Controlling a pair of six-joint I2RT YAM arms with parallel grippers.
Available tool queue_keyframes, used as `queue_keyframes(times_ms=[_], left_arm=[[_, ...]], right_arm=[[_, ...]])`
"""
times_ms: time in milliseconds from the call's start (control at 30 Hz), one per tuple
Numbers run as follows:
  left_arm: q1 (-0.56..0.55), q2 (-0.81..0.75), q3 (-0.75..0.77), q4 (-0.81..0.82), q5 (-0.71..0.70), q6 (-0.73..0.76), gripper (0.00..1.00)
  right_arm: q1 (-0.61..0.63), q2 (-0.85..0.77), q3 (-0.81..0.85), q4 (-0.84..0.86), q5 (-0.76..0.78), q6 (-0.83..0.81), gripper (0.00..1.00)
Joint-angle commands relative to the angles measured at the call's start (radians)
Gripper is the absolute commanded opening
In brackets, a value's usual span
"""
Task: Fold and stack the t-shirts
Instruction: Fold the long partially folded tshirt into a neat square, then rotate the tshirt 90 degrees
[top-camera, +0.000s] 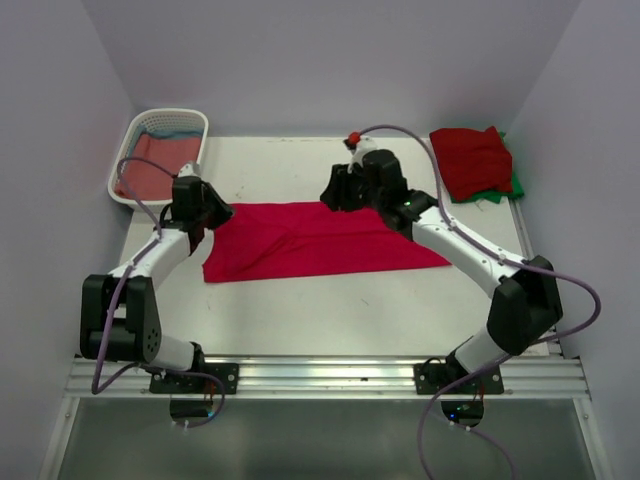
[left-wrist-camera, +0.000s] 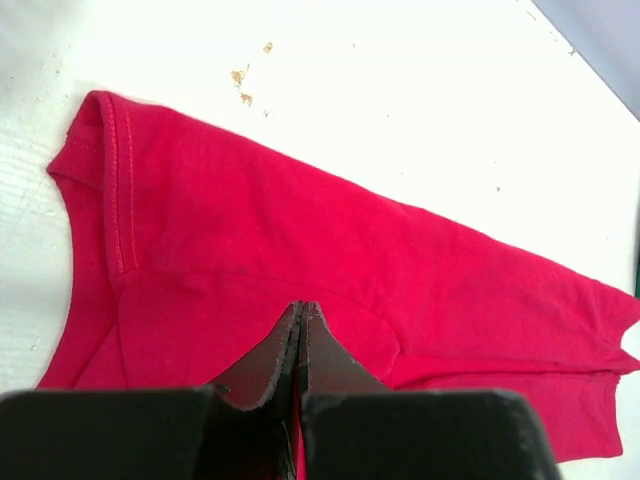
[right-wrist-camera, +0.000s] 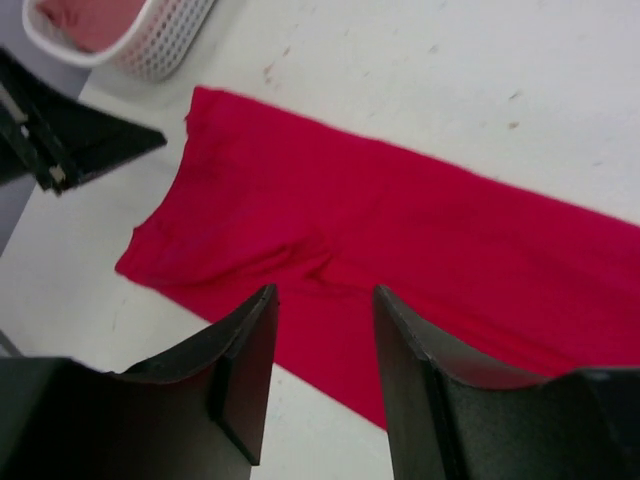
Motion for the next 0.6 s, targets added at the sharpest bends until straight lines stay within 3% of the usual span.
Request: queue_keyframes(times_ms=[0, 300, 567], left_arm=[[0.004, -0.002, -0.029, 0.0, 0.007, 0.022, 0.0], [0.007, 0.093, -0.081, 0.115, 0.054, 0.011, 0.0], [0.008, 0.193, -0.067, 0.142, 0.079, 0.015, 0.0]], right_arm=[[0.123, 0.083, 0.01, -0.054, -0.023, -0.003, 0.44], [0.329, 0.327, 0.236, -0.183, 0.026, -0.008, 0.41], [0.378, 0.468, 0.402, -0.298, 0.044, -0.012, 0.38]])
